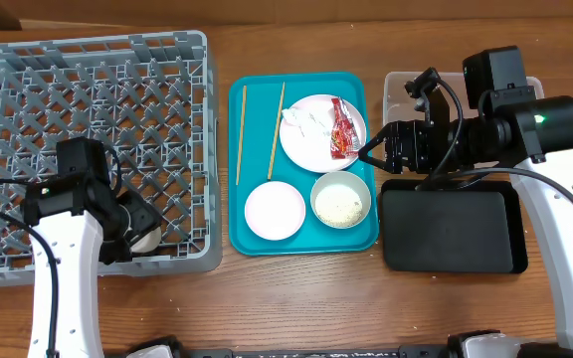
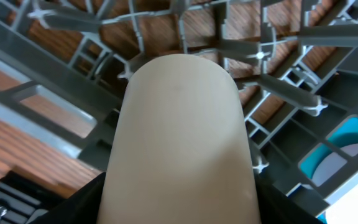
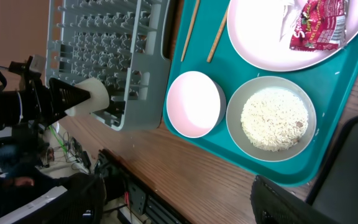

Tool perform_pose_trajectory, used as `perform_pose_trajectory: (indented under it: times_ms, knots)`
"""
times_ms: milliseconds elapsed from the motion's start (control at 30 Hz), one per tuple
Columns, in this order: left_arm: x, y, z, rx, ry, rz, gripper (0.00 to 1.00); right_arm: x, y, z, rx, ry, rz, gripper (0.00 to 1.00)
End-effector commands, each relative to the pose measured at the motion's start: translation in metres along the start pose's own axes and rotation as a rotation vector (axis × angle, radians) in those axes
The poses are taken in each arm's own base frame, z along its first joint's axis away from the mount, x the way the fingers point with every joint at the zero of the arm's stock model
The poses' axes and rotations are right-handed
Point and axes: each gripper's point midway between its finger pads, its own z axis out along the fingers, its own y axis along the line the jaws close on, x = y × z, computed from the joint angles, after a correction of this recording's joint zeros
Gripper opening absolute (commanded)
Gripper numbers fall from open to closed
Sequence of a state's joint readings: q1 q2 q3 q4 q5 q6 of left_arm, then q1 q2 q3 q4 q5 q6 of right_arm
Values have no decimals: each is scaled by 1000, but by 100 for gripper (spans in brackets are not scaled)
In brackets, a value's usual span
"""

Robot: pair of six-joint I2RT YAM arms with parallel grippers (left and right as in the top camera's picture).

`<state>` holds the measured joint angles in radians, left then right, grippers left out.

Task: Sort waste into correct bins and load items into the dishwasher
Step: 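Place the white cup into the dish rack with the left gripper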

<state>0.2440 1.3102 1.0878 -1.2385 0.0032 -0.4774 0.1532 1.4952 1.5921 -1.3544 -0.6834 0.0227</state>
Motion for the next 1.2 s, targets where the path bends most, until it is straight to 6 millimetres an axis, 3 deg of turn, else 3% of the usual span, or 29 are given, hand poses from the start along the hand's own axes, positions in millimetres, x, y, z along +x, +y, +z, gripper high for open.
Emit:
perform_pose_trajectory:
  times_ms: [0, 133, 200, 267, 467, 600, 700, 800, 967, 1100, 1167]
  knots:
    - [3, -9, 3, 48, 31, -5, 48, -1, 8, -8, -1, -29, -32, 77]
    - [9, -11, 3, 59, 54, 6, 72, -1, 8, -8, -2, -31, -34, 77]
    - [13, -9, 0, 50, 70, 6, 80, -1, 8, -8, -2, -30, -33, 77]
    - [13, -9, -8, 49, 72, 10, 82, -1, 8, -8, -1, -31, -34, 77]
    - [-9, -22, -68, 105, -34, 62, 89, -5, 9, -8, -4, -43, -45, 77]
    - [-17, -56, -116, 269, -129, 237, 89, -9, 7, 1, 76, -59, -26, 76]
    - [-12, -85, -151, 399, -202, 409, 88, -15, -2, 19, 271, -89, -31, 76]
    - [-8, -94, -193, 438, -309, 470, 88, -25, -6, 49, 445, -108, -109, 79]
    - [3, -89, -246, 498, -468, 532, 90, -55, -24, 102, 534, -139, -149, 79]
    - [19, -77, -267, 522, -545, 544, 98, -87, -54, 150, 535, -171, -135, 79]
    - [29, -71, -274, 529, -567, 545, 100, -98, -76, 173, 545, -173, -118, 73]
